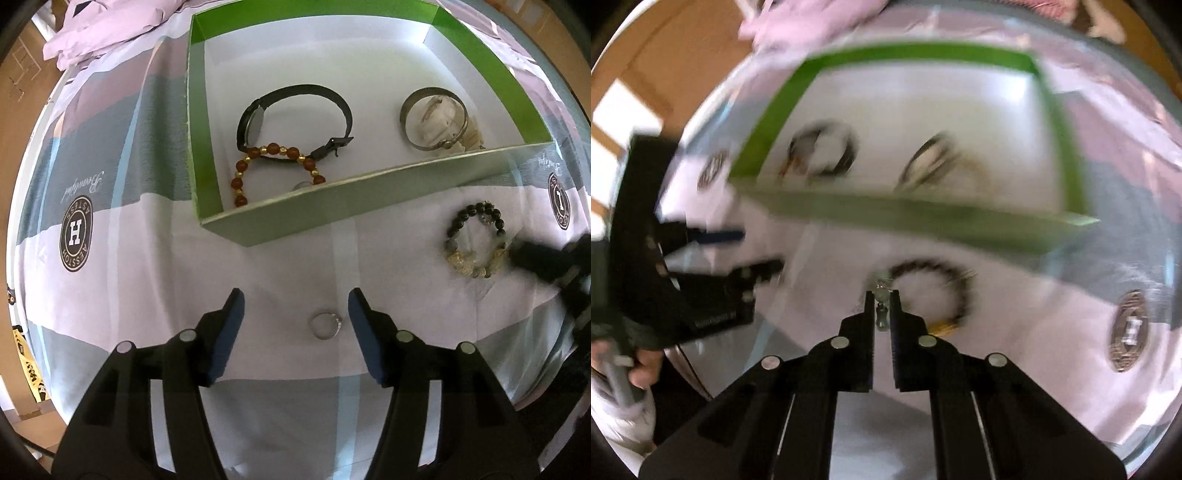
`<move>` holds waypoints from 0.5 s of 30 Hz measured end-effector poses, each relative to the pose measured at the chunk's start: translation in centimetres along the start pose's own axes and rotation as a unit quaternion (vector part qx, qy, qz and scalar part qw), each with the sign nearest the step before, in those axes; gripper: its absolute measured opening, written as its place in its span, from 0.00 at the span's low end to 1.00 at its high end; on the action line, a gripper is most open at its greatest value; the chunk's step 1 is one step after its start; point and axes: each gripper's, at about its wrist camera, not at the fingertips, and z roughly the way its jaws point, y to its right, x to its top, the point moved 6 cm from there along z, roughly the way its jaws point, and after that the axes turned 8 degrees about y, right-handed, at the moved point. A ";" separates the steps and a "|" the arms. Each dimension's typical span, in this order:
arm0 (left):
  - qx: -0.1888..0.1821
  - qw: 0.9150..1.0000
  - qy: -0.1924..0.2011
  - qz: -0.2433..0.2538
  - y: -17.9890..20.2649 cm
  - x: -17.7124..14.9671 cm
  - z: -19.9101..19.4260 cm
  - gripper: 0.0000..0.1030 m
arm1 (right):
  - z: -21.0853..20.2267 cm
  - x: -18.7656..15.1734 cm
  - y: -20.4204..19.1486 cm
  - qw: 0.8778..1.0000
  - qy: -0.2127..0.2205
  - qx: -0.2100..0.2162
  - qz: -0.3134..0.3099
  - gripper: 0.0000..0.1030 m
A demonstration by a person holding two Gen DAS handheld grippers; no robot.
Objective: Organize jewelry
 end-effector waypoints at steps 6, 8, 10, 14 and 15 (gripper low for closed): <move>-0.004 1.000 0.000 0.004 0.4 -0.2 0.0 0.60 | -2.5 0.9 5.3 0.997 0.025 -0.031 0.063 0.07; -0.004 1.000 -0.002 0.006 0.5 -0.3 0.2 0.60 | -1.8 0.9 5.0 0.997 0.018 -0.033 0.068 0.07; -0.004 1.000 -0.005 0.007 0.6 -0.3 0.5 0.61 | -0.7 0.7 4.8 0.997 0.006 -0.036 0.066 0.07; -0.005 1.000 -0.010 0.010 0.7 -0.4 0.9 0.61 | 0.1 0.6 6.3 0.996 -0.009 -0.059 0.068 0.08; -0.006 1.000 -0.011 0.011 1.0 -0.6 0.8 0.61 | 0.4 0.6 6.4 0.996 -0.012 -0.059 0.071 0.17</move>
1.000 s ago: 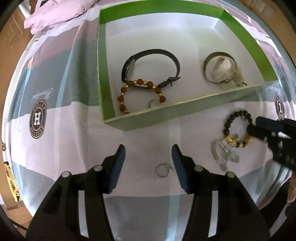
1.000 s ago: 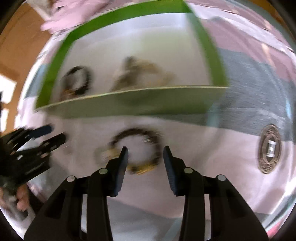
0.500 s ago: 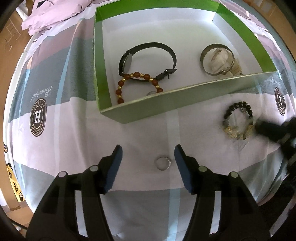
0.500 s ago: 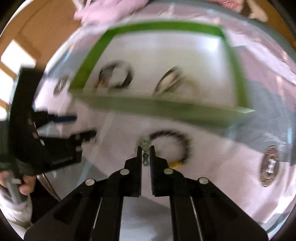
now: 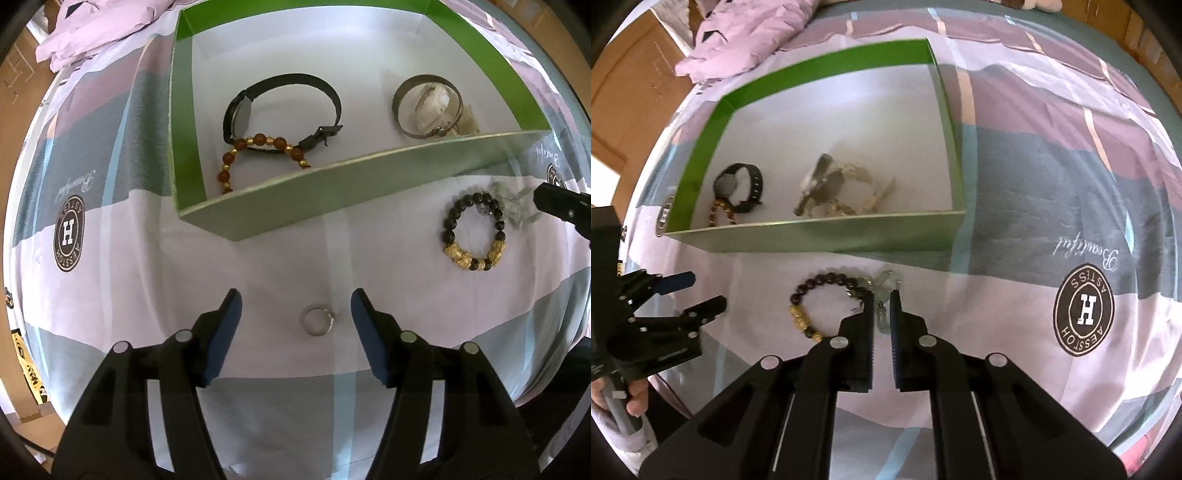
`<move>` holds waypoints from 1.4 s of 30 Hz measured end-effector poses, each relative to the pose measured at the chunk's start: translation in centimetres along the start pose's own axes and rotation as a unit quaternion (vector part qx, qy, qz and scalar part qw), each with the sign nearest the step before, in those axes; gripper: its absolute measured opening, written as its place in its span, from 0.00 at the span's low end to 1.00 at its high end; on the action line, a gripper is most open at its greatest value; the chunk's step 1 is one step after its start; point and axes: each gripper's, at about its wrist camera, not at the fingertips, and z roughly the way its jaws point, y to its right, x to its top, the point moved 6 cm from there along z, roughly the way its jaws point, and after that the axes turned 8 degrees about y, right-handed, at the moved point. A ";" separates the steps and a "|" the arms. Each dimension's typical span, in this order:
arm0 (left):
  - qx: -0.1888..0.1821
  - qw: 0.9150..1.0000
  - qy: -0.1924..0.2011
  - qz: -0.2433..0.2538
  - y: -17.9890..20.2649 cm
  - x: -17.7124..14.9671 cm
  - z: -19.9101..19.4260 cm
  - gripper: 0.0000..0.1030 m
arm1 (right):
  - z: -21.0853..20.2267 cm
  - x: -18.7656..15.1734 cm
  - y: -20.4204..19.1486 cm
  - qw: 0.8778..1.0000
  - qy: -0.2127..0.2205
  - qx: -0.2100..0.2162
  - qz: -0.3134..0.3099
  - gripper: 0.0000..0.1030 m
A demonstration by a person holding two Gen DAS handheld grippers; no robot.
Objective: Organize jewelry
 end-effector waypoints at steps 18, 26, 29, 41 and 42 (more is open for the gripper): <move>-0.011 1.000 -0.021 0.007 1.7 -2.0 2.4 0.55 | 3.9 -1.1 -2.2 0.999 -0.029 0.017 -0.023 0.19; -0.014 1.000 -0.020 -0.010 -1.5 -0.7 1.9 0.55 | 2.0 -0.5 -4.8 0.995 -0.015 0.088 -0.034 0.08; -0.015 1.000 -0.019 -0.013 -1.9 -0.5 2.0 0.55 | 1.8 -0.5 -4.3 0.995 -0.016 0.098 -0.022 0.08; -0.019 1.000 -0.020 -0.014 -1.9 -0.2 1.4 0.56 | 1.4 -1.3 -5.2 0.993 -0.029 0.103 -0.056 0.23; -0.019 1.000 -0.018 -0.014 -1.6 -0.2 1.2 0.56 | 1.2 -1.3 -5.6 0.991 -0.026 0.112 -0.061 0.26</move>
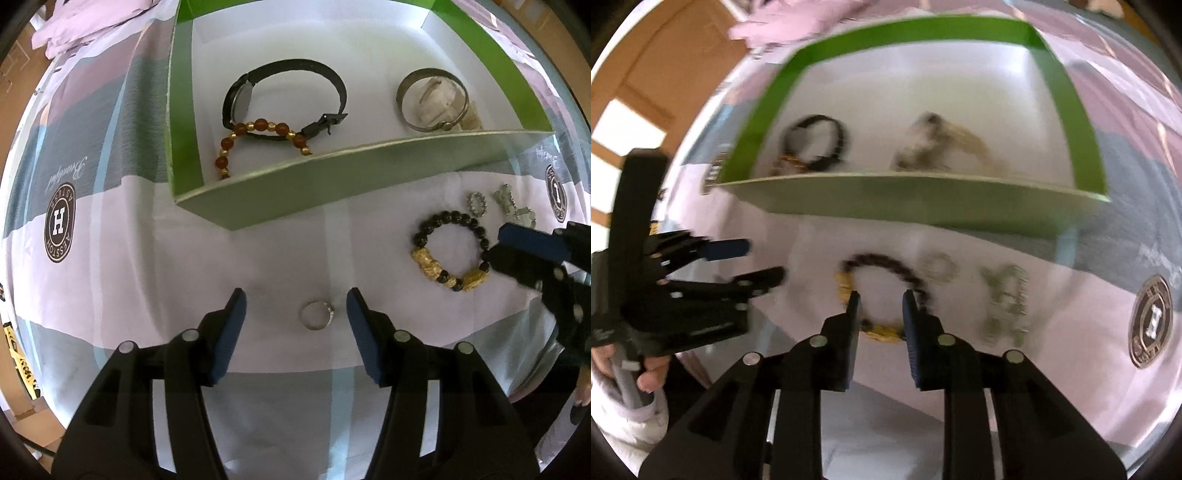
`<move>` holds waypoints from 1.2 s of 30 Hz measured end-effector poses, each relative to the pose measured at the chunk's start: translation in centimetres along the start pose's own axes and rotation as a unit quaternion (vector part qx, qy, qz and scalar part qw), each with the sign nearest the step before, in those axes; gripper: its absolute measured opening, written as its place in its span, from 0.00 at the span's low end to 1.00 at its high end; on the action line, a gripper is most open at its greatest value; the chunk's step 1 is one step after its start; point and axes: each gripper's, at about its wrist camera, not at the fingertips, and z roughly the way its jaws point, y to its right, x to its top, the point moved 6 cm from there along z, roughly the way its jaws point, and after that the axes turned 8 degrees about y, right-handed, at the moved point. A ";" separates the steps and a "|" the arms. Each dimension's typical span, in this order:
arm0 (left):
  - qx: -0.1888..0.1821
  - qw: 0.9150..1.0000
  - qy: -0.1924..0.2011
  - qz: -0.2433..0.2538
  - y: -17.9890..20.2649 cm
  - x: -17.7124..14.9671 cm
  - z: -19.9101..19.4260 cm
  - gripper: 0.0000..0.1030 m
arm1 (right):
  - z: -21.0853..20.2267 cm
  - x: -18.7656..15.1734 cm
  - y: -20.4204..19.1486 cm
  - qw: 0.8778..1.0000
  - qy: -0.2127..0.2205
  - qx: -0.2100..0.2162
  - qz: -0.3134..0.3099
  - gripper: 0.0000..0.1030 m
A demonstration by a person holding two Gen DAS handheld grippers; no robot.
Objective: Organize jewelry
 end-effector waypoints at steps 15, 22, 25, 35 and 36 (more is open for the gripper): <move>0.008 1.000 -0.013 0.018 2.0 -1.5 0.6 0.56 | 3.8 -1.6 -1.2 0.998 -0.044 -0.015 -0.047 0.30; 0.001 1.000 -0.003 0.026 3.4 -1.6 0.2 0.29 | 4.4 -1.9 -2.5 0.996 -0.042 -0.028 -0.067 0.29; -0.003 1.000 0.000 0.021 3.4 -1.5 0.0 0.20 | 4.6 -2.0 -3.0 0.997 -0.040 -0.029 -0.066 0.29; -0.006 1.000 0.020 0.011 2.9 -0.3 -1.6 0.20 | 2.6 -0.9 -2.6 0.998 -0.012 -0.037 -0.057 0.09; -0.008 1.000 0.024 0.011 2.1 -0.5 -2.2 0.20 | 2.2 -0.8 -2.6 0.998 -0.006 -0.034 -0.056 0.09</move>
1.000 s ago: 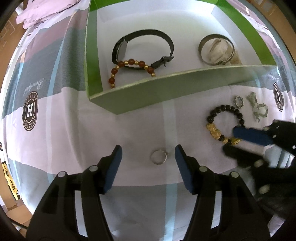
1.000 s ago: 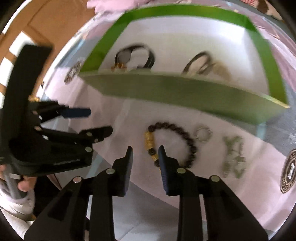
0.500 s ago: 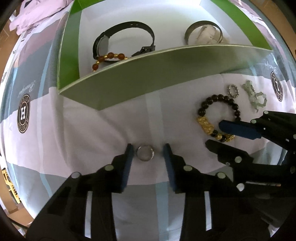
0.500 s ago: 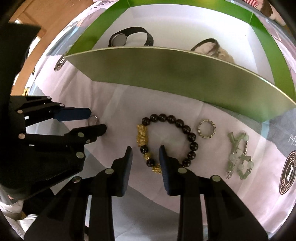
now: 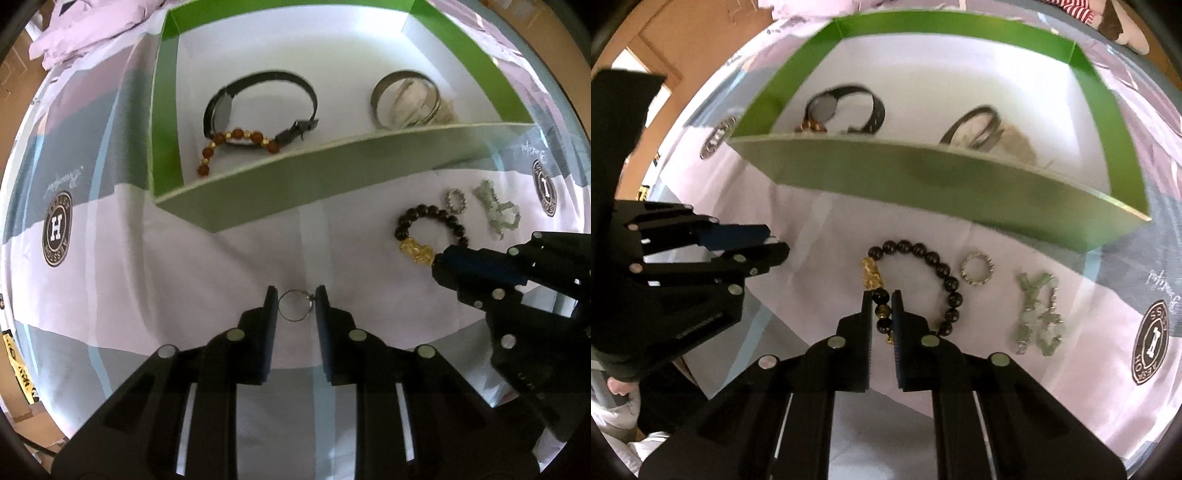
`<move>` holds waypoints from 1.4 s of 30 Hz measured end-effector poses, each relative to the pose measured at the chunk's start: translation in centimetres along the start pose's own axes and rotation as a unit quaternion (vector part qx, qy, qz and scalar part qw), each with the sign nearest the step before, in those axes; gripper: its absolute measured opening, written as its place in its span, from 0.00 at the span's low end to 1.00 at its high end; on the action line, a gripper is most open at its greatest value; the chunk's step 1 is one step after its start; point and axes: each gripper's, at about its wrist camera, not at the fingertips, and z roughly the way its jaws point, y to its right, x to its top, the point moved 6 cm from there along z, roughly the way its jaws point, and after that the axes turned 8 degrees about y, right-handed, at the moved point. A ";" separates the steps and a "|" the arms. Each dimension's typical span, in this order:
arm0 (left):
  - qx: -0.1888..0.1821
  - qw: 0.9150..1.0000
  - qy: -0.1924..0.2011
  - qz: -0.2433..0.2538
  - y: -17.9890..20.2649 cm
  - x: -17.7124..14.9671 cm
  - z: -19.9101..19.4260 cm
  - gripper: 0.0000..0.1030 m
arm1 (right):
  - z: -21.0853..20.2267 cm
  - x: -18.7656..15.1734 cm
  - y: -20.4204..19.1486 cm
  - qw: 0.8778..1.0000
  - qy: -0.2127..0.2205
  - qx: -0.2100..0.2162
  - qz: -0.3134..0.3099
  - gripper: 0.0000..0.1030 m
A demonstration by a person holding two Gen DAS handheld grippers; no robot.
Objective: Organize jewelry
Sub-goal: 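Grasp the black bead bracelet with the right tool while the left tool grasps the plain silver ring, then lift the bead bracelet with the right tool while the left tool carries the ring over the box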
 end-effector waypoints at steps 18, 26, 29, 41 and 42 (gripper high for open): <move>0.006 1.000 0.026 0.006 0.3 0.1 -1.2 0.20 | -0.1 0.9 1.0 0.999 0.024 0.025 0.036 0.34; 0.007 1.000 0.024 -0.001 -0.3 1.4 -0.4 0.20 | 2.0 0.8 0.2 0.999 0.023 0.032 0.026 0.32; 0.008 1.000 0.024 -0.001 -0.2 1.3 -0.3 0.20 | 2.4 0.7 -0.1 0.999 0.019 0.029 0.015 0.15; 0.003 0.998 0.068 0.003 0.0 1.8 -3.2 0.20 | -2.1 1.6 0.5 0.998 0.064 0.016 0.009 0.10; 0.000 0.997 0.079 0.003 0.0 2.0 -3.7 0.20 | -2.8 1.8 0.6 0.997 0.073 0.019 0.012 0.10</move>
